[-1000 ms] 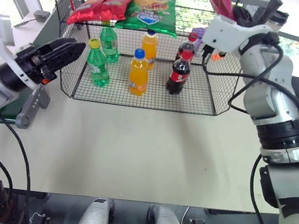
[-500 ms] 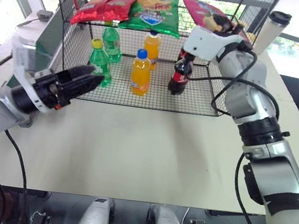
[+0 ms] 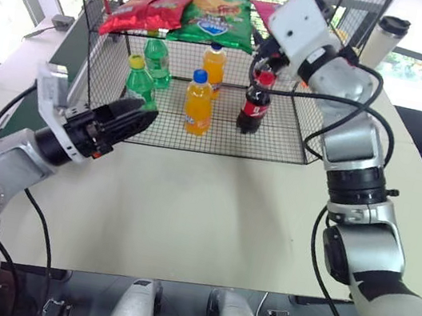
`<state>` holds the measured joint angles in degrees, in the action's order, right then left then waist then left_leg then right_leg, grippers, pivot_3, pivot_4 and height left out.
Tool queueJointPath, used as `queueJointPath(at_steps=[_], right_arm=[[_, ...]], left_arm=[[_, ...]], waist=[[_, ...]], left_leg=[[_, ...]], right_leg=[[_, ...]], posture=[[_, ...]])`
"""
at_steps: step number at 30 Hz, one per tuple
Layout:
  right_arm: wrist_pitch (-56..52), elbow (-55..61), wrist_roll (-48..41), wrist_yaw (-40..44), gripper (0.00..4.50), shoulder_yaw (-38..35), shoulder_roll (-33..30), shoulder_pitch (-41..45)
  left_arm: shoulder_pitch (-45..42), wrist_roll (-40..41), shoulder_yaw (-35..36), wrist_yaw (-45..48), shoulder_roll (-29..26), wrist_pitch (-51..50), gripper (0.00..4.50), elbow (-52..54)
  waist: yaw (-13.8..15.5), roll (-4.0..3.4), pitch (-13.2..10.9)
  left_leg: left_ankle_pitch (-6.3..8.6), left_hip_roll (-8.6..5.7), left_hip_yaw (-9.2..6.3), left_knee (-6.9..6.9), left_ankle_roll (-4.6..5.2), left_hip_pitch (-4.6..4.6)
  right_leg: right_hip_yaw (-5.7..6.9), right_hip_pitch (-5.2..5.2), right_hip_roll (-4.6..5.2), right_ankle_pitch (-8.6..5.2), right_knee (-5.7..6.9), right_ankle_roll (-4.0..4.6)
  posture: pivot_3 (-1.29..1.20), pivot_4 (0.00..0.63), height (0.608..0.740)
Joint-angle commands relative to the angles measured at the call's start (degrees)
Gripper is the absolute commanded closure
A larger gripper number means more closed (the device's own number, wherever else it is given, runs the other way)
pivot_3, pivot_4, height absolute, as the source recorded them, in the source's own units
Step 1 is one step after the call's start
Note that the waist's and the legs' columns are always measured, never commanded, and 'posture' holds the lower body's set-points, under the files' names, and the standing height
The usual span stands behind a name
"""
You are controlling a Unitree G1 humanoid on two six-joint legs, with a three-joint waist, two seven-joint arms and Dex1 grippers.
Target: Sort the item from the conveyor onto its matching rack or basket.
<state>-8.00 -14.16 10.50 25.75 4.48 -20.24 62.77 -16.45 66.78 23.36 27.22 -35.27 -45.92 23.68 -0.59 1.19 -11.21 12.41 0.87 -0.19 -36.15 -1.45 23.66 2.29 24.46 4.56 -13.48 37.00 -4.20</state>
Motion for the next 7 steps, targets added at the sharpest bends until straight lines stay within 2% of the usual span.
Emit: queueJointPath(at_steps=[1, 3, 7], right_arm=[[-3.48, 11.45, -12.5, 5.15, 0.47, -7.79, -0.87, -2.53], [-7.24, 15.78, -16.63, 6.82, 0.47, -10.31, -2.5, -4.53], [-18.85, 27.22, -32.54, 12.83, 0.47, -20.31, -9.0, -11.73]], left_arm=[[-0.73, -1.25, -0.23, -2.4, -0.37, 1.16, 1.32, 1.96], [-0.22, -1.58, -0.3, -3.09, -0.53, 1.15, 1.32, 2.84], [1.94, -4.49, -1.62, -3.99, -2.06, 0.68, 1.32, 5.2]], waist=[[0.16, 0.0, 0.0], [0.13, 0.0, 0.0], [0.36, 0.0, 0.0]], left_leg=[[0.0, 0.0, -0.03, 0.0, 0.0, 0.03], [0.01, 0.0, -0.02, 0.0, 0.02, 0.03], [0.01, 0.0, -0.02, -0.01, 0.02, 0.01]], right_leg=[[0.01, -0.01, 0.0, 0.0, -0.01, -0.01], [0.01, -0.01, 0.03, 0.0, -0.02, -0.01], [0.02, -0.06, 0.03, -0.01, -0.05, 0.0]], posture=[[0.0, 0.15, 0.74], [0.0, 0.15, 0.74], [0.0, 0.15, 0.74]])
